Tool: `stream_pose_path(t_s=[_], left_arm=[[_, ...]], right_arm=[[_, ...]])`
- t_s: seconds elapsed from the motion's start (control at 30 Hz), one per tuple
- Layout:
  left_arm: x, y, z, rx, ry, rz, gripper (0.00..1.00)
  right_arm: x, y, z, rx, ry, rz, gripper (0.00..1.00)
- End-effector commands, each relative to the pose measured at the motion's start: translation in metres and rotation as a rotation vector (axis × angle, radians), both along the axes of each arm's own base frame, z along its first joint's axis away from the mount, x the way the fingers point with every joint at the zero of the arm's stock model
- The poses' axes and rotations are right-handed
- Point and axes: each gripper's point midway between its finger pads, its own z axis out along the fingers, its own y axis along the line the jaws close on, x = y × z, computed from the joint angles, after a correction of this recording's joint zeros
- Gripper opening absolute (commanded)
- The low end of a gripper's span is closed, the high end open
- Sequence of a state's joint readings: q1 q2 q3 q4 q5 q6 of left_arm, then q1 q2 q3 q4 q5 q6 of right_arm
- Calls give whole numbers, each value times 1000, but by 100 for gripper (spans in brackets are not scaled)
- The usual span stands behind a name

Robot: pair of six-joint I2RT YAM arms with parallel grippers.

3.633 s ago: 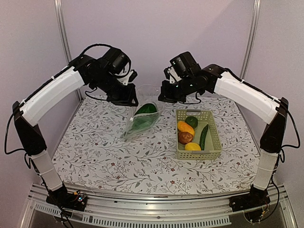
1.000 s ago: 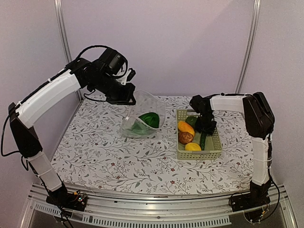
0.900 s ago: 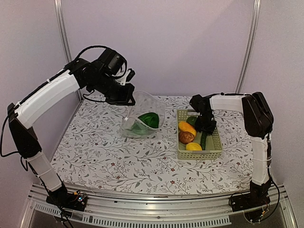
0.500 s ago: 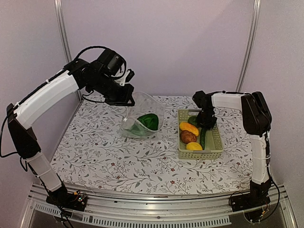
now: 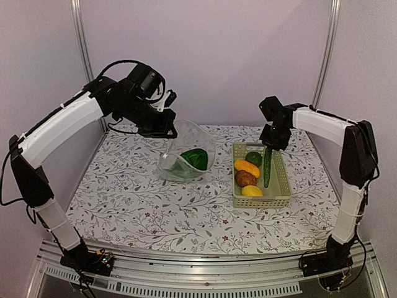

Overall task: Place the food in the zip-top bag and seal the zipper
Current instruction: Pick up the fake vegetable from the bin, then place the fake vegetable in the zipper food storage bag.

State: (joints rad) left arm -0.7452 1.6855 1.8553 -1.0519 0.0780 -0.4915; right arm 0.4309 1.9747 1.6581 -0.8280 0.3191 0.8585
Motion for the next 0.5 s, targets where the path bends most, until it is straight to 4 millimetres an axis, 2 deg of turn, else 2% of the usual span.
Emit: stream_pose_path(t_s=[0.0, 0.03, 0.13, 0.17, 0.27, 0.3, 0.47], left_arm=[[8, -9, 8, -47, -6, -7, 0], [8, -11, 9, -53, -3, -8, 0], [9, -17, 11, -80, 14, -14, 0], [10, -19, 12, -90, 16, -12, 0], [12, -27, 17, -134, 24, -16, 0], [12, -29, 19, -148, 29, -18, 0], [12, -40, 22, -188, 70, -43, 0]], right_arm=[[-1, 21, 84, 54, -229, 138, 0], [0, 30, 99, 86, -272, 182, 0], [-9, 69, 167, 179, -467, 381, 0], [-16, 80, 196, 200, -549, 448, 0], [-41, 114, 253, 280, -758, 616, 0], [-53, 119, 276, 308, -833, 643, 0], [-97, 144, 354, 463, -1127, 750, 0]])
